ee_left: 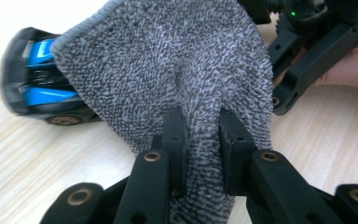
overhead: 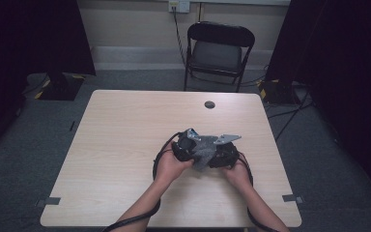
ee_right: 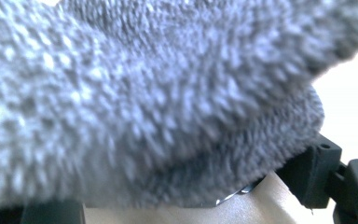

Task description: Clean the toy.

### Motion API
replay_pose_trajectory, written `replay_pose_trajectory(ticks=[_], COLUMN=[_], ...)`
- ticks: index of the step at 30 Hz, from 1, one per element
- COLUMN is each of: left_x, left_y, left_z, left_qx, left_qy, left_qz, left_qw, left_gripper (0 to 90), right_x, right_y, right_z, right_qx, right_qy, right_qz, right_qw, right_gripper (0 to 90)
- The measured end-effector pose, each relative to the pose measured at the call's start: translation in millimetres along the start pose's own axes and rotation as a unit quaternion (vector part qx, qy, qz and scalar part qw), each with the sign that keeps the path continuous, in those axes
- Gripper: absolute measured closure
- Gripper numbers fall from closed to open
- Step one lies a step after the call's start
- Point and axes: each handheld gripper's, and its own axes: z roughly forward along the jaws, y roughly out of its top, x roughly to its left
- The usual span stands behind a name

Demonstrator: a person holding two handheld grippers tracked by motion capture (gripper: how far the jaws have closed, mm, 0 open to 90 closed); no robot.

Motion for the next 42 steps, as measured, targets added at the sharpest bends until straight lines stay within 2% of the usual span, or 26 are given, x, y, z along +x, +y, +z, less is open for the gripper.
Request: replay_pose_trajectory(ticks=[9,15,18,26,32,35,42], left_x=[6.1,9.5,12.2,23.0,32.5,36.7,41.2], left_y=[3.1,4.9,4.7,3.0,0.2,-1.8,-3.3], left_z=[9.3,13.2,11.8,7.4,3.3,2.1,-0.9], left_qx=[0.006,0.01,0.013,0.013,0.01,0.006,0.003], left_qy=[0.009,0.025,0.036,0.047,0.05,0.045,0.053], left_qz=[-0.02,-0.025,-0.026,-0.039,-0.052,-0.063,-0.069], left_qw=[0.9997,0.9993,0.9989,0.998,0.9973,0.997,0.9962], left_gripper=[74.9,74.9,74.9,74.9,74.9,74.9,74.9], right_x=[-0.1,0.0,0.0,0.0,0.0,0.0,0.0], right_y=[0.0,-0.1,-0.1,-0.1,0.0,0.0,-0.1], right_z=[0.0,-0.1,-0.1,0.0,0.0,0.0,0.0], right_qx=[0.0,0.001,0.001,0.001,0.001,0.0,0.001], right_qy=[0.0,0.0,0.0,0.0,0.0,0.0,0.0], right_qz=[0.0,-0.001,-0.001,-0.001,-0.001,-0.001,-0.001], right_qw=[1.0,1.0,1.0,1.0,1.0,1.0,1.0], right_gripper=[24.6,24.6,24.6,24.6,24.6,24.6,24.6])
